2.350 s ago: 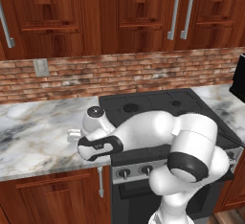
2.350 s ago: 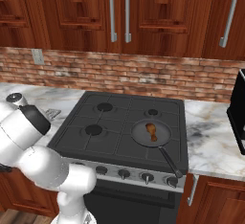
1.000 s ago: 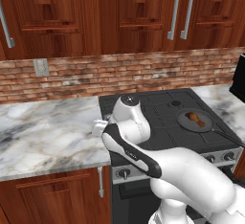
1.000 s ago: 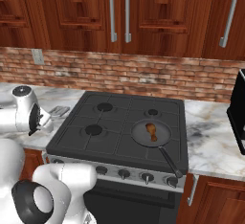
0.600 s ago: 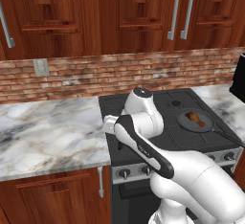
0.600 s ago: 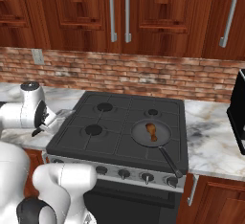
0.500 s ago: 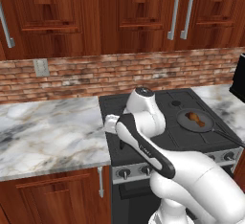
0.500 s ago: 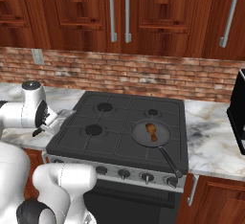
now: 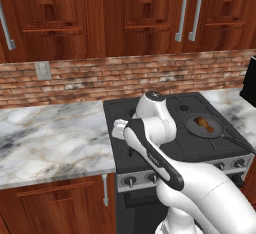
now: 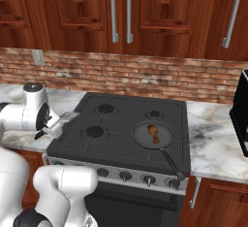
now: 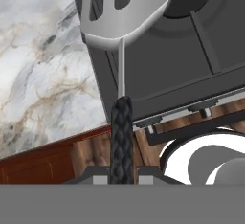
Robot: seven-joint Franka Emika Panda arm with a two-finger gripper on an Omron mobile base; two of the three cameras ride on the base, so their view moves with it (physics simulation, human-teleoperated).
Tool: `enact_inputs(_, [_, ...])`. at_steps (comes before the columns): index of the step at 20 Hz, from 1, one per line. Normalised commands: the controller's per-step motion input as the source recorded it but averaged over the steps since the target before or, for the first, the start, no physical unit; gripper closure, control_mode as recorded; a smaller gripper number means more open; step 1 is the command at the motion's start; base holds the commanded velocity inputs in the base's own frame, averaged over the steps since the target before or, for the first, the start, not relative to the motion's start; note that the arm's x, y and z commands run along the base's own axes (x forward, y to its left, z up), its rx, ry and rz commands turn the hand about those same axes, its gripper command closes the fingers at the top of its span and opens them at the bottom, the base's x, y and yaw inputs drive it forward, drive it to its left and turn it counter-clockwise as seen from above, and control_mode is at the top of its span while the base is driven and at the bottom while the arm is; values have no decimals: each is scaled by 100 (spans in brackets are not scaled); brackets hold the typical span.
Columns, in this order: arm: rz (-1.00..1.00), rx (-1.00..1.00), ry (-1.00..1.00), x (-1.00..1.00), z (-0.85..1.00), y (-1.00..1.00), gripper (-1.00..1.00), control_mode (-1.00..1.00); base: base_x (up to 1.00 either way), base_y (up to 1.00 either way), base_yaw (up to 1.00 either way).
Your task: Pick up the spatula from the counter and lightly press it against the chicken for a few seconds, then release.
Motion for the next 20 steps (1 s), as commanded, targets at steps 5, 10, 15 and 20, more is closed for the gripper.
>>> enact_inputs(5, [-7,0,0,-1,0,-25,100,-100,0,0,0])
enact_inputs(10, [-10,0,0,0,0,-37,100,-100,0,0,0])
enact_inputs(15, [-10,0,0,0,0,-35,100,-100,0,0,0])
enact_inputs(20, [-10,0,0,0,0,-28,100,-100,0,0,0])
